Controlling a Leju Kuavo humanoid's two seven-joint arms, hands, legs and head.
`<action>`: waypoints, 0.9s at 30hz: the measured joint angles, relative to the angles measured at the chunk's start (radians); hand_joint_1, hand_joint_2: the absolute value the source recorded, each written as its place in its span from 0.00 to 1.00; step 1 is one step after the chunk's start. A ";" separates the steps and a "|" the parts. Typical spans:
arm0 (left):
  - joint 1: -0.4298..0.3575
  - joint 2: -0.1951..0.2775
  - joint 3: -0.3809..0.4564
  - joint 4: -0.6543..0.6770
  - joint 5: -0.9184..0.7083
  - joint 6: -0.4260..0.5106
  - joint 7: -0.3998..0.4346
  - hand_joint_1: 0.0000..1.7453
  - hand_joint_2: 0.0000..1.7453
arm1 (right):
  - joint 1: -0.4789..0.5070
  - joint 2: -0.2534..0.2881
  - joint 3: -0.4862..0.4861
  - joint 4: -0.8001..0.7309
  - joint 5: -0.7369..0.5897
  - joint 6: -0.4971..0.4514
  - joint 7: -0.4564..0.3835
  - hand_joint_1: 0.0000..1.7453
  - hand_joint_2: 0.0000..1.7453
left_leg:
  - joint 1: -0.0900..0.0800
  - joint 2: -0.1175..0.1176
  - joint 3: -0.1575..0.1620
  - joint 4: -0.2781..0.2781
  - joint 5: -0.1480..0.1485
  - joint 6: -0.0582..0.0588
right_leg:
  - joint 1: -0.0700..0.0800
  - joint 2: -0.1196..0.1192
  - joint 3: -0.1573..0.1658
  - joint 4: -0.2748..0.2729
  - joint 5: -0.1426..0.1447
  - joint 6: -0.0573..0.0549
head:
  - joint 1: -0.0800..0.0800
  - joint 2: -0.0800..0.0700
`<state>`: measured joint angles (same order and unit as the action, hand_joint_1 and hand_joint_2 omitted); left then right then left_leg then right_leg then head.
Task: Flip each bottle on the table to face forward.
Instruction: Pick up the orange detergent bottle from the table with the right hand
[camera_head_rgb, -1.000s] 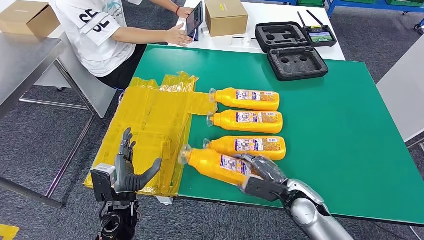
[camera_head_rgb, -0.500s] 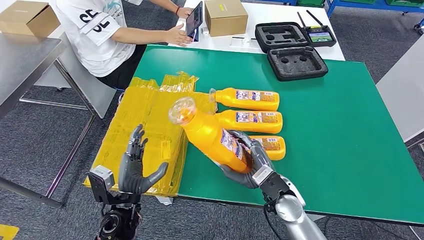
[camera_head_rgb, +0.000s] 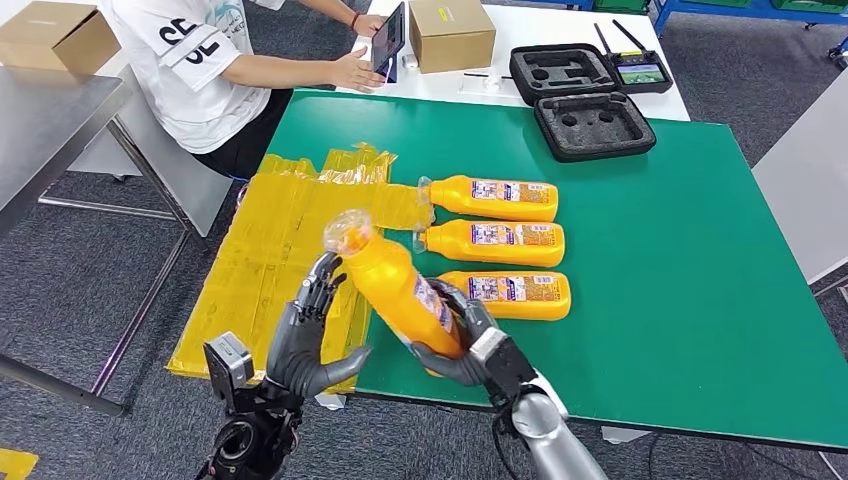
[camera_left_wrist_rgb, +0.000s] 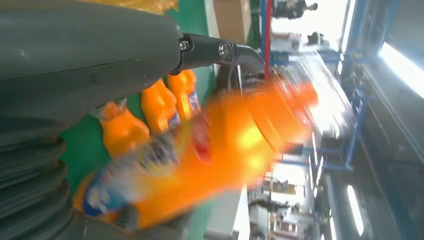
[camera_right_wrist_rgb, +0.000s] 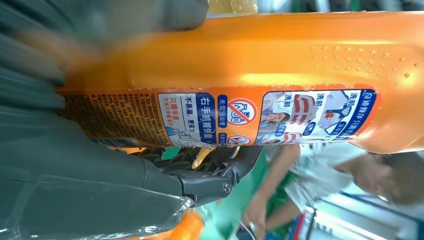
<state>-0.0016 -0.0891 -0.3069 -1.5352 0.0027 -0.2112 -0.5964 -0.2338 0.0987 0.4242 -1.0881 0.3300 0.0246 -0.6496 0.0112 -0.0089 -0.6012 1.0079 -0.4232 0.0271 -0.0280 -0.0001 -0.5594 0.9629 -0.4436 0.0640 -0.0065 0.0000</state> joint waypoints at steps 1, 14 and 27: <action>-0.005 0.002 -0.006 0.001 -0.001 -0.003 -0.002 0.00 1.00 | -0.008 0.013 0.001 0.023 0.007 0.007 -0.002 1.00 1.00 | 0.000 0.000 0.000 0.000 0.000 0.000 | 0.000 0.000 0.000 0.000 0.000 0.000 | 0.000 0.000; -0.032 0.007 -0.013 0.018 -0.011 -0.005 -0.005 0.00 1.00 | -0.046 0.082 0.016 0.136 0.026 0.015 -0.010 1.00 1.00 | 0.000 0.000 0.000 0.000 0.000 0.000 | -0.001 0.000 0.000 0.000 0.000 0.000 | 0.000 0.000; -0.077 0.007 -0.025 0.080 0.005 -0.032 0.006 0.00 1.00 | -0.058 0.105 0.042 0.174 0.041 0.013 -0.011 1.00 1.00 | 0.000 0.000 0.000 0.000 0.000 0.000 | 0.000 0.000 0.000 0.000 0.000 0.000 | 0.000 0.000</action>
<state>-0.0786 -0.0816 -0.3317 -1.4550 0.0080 -0.2427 -0.5905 -0.2914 0.2033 0.4657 -0.9141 0.3705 0.0372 -0.6603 0.0111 -0.0091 -0.6012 1.0079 -0.4228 0.0267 -0.0284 -0.0002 -0.5593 0.9630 -0.4436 0.0640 -0.0064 0.0000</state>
